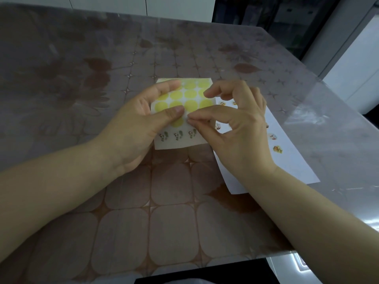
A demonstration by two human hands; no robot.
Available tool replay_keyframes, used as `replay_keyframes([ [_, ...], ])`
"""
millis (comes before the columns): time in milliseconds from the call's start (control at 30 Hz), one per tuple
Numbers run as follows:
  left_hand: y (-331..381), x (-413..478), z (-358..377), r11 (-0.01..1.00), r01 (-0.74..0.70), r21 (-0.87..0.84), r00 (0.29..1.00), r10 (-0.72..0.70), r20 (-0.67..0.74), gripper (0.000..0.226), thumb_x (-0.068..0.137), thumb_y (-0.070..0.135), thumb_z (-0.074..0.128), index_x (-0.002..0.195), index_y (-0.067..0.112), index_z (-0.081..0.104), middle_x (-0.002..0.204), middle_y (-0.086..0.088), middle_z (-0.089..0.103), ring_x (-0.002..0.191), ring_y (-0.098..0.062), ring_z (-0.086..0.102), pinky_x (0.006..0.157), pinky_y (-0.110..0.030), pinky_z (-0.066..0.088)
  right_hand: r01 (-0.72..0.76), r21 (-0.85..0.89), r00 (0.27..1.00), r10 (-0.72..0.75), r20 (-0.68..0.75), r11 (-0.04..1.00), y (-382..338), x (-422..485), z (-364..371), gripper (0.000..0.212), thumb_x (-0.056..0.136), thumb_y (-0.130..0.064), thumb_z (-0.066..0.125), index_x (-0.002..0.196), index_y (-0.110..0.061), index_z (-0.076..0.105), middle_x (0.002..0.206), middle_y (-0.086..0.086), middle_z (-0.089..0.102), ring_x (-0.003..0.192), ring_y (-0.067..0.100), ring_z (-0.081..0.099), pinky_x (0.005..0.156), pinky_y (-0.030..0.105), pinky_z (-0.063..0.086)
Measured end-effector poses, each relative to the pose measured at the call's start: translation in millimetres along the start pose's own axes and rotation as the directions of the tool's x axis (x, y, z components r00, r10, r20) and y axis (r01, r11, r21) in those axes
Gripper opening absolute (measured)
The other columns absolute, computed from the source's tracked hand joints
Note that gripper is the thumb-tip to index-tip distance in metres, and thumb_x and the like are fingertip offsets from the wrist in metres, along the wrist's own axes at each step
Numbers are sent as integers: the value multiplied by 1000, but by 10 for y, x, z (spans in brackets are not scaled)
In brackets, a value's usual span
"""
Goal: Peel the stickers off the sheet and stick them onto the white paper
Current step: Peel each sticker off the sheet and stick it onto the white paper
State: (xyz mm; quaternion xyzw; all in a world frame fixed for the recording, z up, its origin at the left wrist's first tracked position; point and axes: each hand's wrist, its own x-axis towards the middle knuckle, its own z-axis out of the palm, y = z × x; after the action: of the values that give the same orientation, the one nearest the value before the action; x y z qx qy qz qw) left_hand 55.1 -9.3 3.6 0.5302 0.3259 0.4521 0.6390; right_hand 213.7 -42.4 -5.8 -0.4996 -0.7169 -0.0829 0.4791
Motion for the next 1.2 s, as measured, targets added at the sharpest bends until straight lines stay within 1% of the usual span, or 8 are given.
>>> replay_keyframes([
  [100,14,-3,9,998,-3,-59,1000,4,13,49,72,11,62,119,23,57,100,6,70,84,-7,69,66,-19,54,-68,26,997,69,-29,997,1,2,-5,16,76,-36,71,85,-23,74,104,-9,50,94,3,41,87,42,42],
  [233,-10,-7,4,999,-30,-37,999,31,39,63,70,4,74,126,22,52,106,4,68,93,-9,68,77,-21,54,-118,80,992,121,-29,990,35,17,-24,22,74,-38,72,89,-23,74,106,-8,46,97,15,48,81,49,45],
  [333,-21,-7,-1,998,-57,33,998,56,33,67,61,12,78,122,25,54,93,6,70,88,-8,67,79,-22,54,-97,52,994,99,-40,994,35,11,-12,21,74,-41,69,87,-25,75,105,-9,46,97,13,45,83,47,44],
  [567,-57,22,-14,997,-63,35,998,64,-18,61,61,11,79,115,28,58,121,-2,62,101,-10,64,84,-23,52,-48,-12,998,48,-42,999,33,10,-8,15,77,-37,70,85,-25,75,108,-8,45,99,14,45,89,45,40],
  [733,-76,18,-24,993,-78,94,997,79,-4,52,69,13,70,116,31,57,99,4,64,90,-9,64,84,-26,53,-83,-5,996,83,13,997,38,-2,-7,14,77,-38,68,83,-28,75,107,-13,46,100,9,39,90,43,39],
  [833,-78,19,-30,995,-57,84,998,58,-8,43,74,18,67,114,32,59,104,3,64,92,-10,64,89,-29,52,-47,-13,999,47,10,999,25,2,-11,12,78,-36,69,81,-26,76,105,-12,48,99,11,40,91,41,37],
  [1000,-57,11,-12,997,-35,64,999,37,-32,43,73,19,73,112,28,60,122,-3,62,96,-12,64,86,-28,53,37,-29,999,-38,-16,999,28,11,1,9,78,-30,71,78,-23,76,102,-1,61,96,13,42,90,37,33],
  [1200,-50,10,-7,999,-23,32,999,24,-39,45,69,17,65,114,24,59,109,1,67,87,-8,67,76,-22,55,86,-21,996,-86,-4,996,20,9,37,8,78,-21,71,72,-19,74,99,0,62,91,12,45,92,35,29],
])
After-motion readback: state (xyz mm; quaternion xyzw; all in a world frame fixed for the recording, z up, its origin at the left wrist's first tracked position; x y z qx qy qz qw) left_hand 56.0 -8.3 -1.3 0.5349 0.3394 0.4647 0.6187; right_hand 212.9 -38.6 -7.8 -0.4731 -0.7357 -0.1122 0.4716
